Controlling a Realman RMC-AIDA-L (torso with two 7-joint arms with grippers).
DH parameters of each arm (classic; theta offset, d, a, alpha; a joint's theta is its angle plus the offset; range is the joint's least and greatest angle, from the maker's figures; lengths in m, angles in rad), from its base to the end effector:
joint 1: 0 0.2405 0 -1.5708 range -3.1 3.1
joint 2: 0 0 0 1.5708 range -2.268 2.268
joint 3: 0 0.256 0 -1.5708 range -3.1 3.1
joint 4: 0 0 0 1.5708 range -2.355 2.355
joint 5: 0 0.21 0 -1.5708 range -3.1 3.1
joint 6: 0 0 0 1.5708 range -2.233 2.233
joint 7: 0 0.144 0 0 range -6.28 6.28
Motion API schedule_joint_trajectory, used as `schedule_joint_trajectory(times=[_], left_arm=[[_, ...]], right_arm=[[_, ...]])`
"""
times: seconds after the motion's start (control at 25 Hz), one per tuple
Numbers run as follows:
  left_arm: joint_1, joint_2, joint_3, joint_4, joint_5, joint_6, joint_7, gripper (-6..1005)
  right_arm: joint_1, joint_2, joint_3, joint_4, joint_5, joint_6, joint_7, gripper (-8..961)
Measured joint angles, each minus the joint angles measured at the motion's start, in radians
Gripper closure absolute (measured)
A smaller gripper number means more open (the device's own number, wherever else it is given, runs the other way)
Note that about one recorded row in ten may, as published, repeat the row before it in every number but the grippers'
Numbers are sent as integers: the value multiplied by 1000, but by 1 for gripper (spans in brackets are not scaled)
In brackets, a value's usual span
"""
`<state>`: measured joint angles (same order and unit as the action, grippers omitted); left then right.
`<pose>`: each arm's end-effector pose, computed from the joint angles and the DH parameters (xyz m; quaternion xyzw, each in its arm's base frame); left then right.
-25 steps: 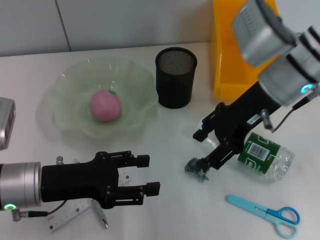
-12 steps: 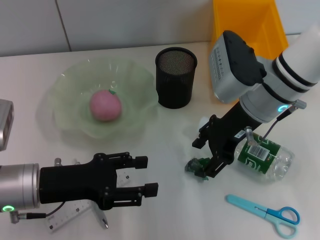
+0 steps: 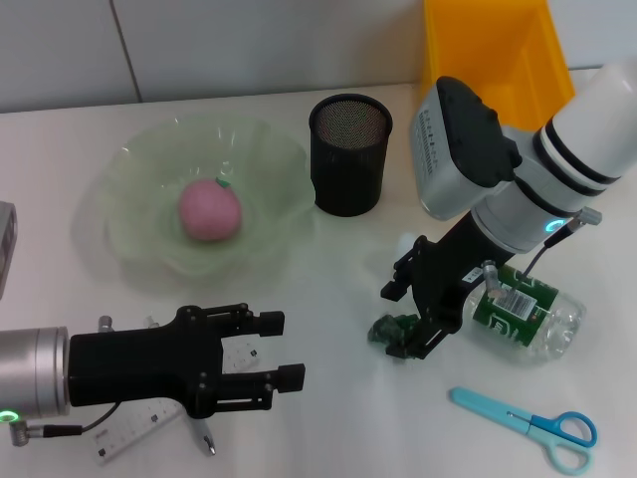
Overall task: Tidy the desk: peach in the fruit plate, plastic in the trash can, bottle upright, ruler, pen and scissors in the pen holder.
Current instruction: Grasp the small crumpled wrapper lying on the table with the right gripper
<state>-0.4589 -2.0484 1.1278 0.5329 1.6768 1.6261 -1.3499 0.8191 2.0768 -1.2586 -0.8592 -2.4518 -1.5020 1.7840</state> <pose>-0.2482 0.2812 -0.0413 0.9371 0.2104 0.2783 0.0121 0.1836 0.3688 -0.0447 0.9864 -0.0620 0.1521 0.0013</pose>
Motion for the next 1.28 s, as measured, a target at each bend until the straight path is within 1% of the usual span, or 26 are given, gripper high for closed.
schedule_joint_trajectory(times=[0.36, 1.0, 1.28], left_arm=[[-3, 1, -8, 6, 0, 0, 0, 259], [-8, 1, -15, 7, -7, 0, 0, 258], [-4, 1, -24, 7, -4, 1, 0, 258]], right_arm=[[7, 0, -17, 33, 5, 33, -16, 197], [12, 4, -34, 55, 7, 51, -35, 260], [13, 6, -55, 73, 8, 64, -37, 367]])
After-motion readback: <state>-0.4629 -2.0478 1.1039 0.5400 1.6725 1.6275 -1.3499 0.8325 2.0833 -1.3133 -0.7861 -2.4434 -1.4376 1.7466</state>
